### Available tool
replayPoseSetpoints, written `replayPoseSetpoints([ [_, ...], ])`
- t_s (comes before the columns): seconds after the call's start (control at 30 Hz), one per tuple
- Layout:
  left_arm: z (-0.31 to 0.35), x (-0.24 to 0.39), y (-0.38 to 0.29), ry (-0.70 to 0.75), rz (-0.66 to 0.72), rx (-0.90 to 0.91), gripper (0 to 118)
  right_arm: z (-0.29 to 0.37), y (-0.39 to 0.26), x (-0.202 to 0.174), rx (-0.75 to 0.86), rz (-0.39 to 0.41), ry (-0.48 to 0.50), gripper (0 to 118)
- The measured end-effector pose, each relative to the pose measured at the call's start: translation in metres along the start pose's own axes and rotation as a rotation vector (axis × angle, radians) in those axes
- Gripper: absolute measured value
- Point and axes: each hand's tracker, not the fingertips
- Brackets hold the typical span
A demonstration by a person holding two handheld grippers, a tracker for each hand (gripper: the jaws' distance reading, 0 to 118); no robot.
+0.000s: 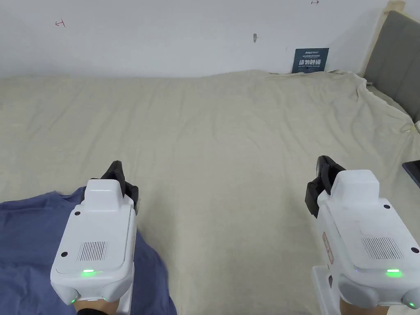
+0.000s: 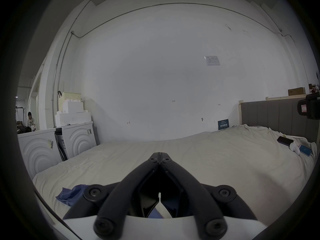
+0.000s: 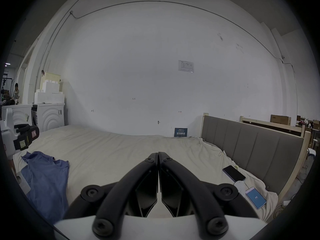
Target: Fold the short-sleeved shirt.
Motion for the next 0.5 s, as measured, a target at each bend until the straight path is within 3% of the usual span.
replayPoseSetpoints([
  [0.5, 0.0002, -0.0025, 0.0, 0.002, -0.009, -0.002, 0, -0.0017, 0.0022, -0.0023, 0.001, 0.003, 0.004, 0],
])
